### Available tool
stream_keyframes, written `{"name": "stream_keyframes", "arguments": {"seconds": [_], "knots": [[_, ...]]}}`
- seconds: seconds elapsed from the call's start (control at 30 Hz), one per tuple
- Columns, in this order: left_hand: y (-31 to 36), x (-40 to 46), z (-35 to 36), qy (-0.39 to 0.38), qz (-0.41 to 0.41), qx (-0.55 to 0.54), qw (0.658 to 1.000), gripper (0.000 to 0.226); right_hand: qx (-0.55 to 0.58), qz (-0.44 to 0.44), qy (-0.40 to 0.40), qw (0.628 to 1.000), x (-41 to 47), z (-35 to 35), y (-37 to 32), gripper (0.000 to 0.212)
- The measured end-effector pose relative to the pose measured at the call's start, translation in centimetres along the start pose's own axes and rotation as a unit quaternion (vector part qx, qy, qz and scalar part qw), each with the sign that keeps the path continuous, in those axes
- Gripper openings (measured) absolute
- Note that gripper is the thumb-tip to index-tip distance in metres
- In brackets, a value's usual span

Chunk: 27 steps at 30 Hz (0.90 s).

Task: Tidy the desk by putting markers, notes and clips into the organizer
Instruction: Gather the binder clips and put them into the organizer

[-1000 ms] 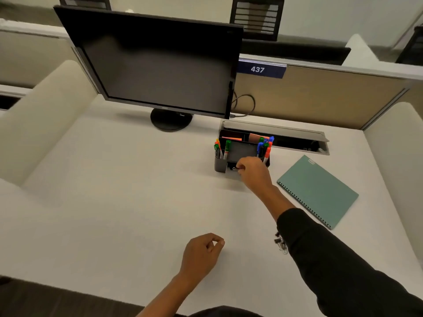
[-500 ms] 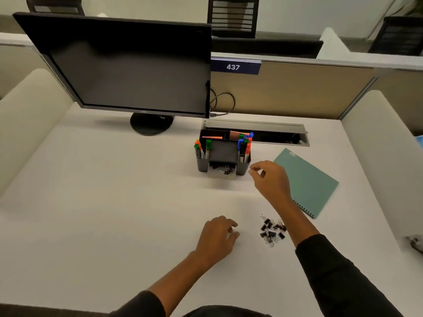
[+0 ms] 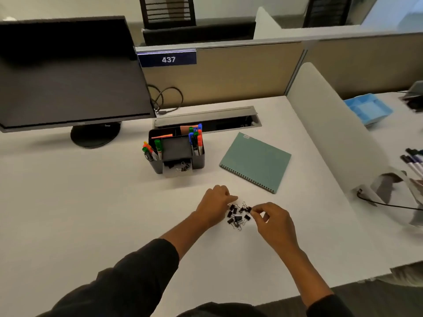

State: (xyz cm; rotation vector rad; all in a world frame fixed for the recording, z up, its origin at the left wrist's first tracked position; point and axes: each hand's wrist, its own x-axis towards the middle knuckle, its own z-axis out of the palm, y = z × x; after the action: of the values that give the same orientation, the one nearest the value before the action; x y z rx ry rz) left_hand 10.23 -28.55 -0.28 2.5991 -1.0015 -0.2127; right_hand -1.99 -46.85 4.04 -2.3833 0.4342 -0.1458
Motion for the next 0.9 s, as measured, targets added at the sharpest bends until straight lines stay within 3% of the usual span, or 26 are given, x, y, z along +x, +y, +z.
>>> {"name": "stream_keyframes", "arguments": {"seconds": [0.27, 0.43, 0.6, 0.77, 0.9], "knots": [[-0.7, 0.6, 1.0, 0.005, 0.041, 0.03, 0.999, 0.021, -0.004, 0.023, -0.016, 1.0, -1.5, 1.0, 2.1, 0.006], [-0.7, 0.3, 1.1, -0.004, 0.018, 0.043, 0.999, 0.02, -0.011, 0.02, -0.023, 0.999, -0.1, 2.4, 2.1, 0.016], [-0.8, -0.8, 0.2, -0.015, -0.028, -0.03, 0.999, 0.013, -0.029, 0.01, -0.028, 0.999, 1.5, 4.0, 2.1, 0.023], [-1.9, -2.4, -3.0, 0.11, -0.136, -0.167, 0.97, 0.006, -0.048, 0.001, -0.037, 0.998, 2.3, 5.1, 2.7, 0.019], [-4.7, -3.1, -7.5, 0.212, -0.188, -0.174, 0.943, 0.007, -0.053, -0.001, -0.041, 0.998, 2.7, 5.3, 2.9, 0.016]]}}
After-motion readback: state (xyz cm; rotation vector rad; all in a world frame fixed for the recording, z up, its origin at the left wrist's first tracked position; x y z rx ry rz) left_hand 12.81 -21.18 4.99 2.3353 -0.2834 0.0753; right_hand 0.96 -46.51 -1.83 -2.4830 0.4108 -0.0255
